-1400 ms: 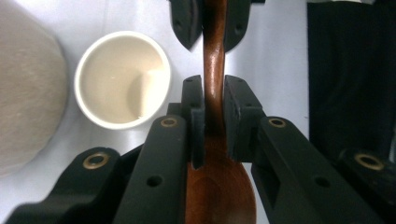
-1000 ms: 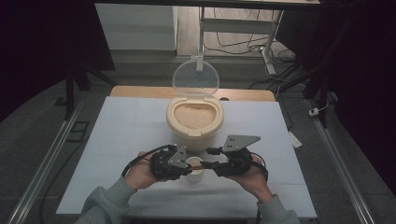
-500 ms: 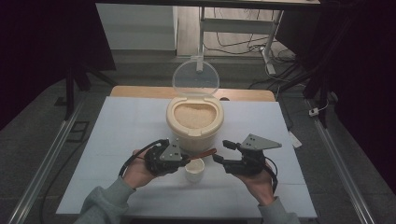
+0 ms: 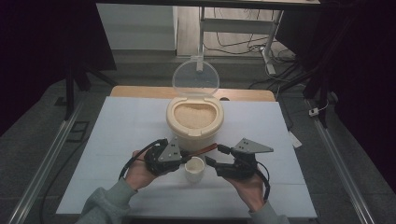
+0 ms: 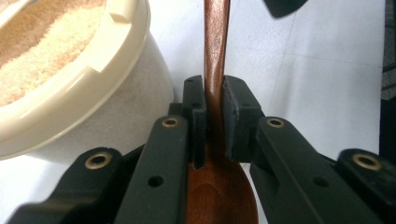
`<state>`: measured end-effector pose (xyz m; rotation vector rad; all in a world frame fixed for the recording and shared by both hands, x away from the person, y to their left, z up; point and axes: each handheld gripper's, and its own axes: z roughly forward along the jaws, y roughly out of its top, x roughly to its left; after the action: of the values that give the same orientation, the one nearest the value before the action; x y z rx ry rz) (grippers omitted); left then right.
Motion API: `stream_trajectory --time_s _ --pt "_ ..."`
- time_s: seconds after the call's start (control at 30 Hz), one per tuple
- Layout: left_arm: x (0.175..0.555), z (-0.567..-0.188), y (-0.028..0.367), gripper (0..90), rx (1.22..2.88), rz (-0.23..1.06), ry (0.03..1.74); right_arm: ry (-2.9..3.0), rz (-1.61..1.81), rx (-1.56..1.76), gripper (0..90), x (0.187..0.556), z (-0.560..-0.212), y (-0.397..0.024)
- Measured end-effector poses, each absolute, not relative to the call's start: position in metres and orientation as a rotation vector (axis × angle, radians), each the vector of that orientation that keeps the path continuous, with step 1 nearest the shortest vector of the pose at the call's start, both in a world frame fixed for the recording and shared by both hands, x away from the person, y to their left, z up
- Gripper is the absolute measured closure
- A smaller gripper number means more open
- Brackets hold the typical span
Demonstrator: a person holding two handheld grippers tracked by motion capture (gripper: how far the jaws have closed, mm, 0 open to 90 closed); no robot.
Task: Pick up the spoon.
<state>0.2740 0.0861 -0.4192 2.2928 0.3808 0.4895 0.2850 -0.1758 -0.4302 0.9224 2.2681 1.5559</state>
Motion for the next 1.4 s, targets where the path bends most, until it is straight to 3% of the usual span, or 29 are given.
stream_trajectory --time_s 0.23,0.9,1.4 --pt "0.271 -0.421 0.080 79.2 2.286 0.517 0.372 2.224 1.621 0.979 38.3 0.283 -0.433 -0.166" --pt "0.262 -0.423 0.070 79.3 2.289 0.608 0.338 2.087 1.818 1.115 62.5 0.281 -0.436 -0.163" --pt "0.262 -0.423 0.071 79.3 2.282 0.605 0.325 2.091 1.955 0.954 82.9 0.273 -0.429 -0.162"
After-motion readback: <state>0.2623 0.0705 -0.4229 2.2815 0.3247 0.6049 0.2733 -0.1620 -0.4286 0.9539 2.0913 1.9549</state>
